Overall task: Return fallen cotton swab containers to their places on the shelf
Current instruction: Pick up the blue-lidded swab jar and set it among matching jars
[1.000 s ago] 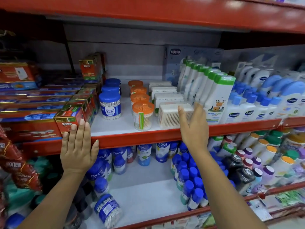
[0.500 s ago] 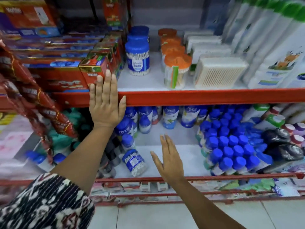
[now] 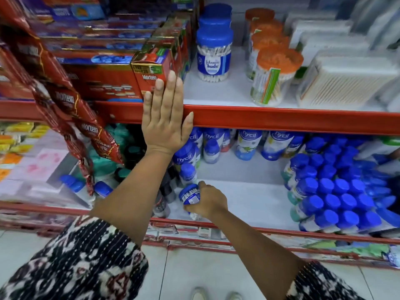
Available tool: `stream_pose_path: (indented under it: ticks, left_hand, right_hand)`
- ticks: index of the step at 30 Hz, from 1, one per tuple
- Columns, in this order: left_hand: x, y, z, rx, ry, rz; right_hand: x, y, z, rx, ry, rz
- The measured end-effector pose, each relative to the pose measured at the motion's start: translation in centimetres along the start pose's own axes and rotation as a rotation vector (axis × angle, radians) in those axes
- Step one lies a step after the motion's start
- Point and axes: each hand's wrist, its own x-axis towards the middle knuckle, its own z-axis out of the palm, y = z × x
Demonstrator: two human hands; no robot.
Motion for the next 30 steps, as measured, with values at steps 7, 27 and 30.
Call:
stream_pose_path:
  ticks: [7,27,30]
  left_hand:
    - [0.0,-0.1,0.1,-0.015,-0.004,0.016]
    - [0.0,0.1,-0.4,-0.023,-0.041,-0.015]
    - [-0.1,0.1,-0.4,-0.035,-0.029,-0.024]
  right_hand:
    - [-1.5,1.4,-1.7,0.309,0.112,0.104]
    - [-12.1,7.3,-9.6,2.099,-0.314,-0.075]
    - [-12.4,7.0,-10.5,2.146,-0.384,-0.211]
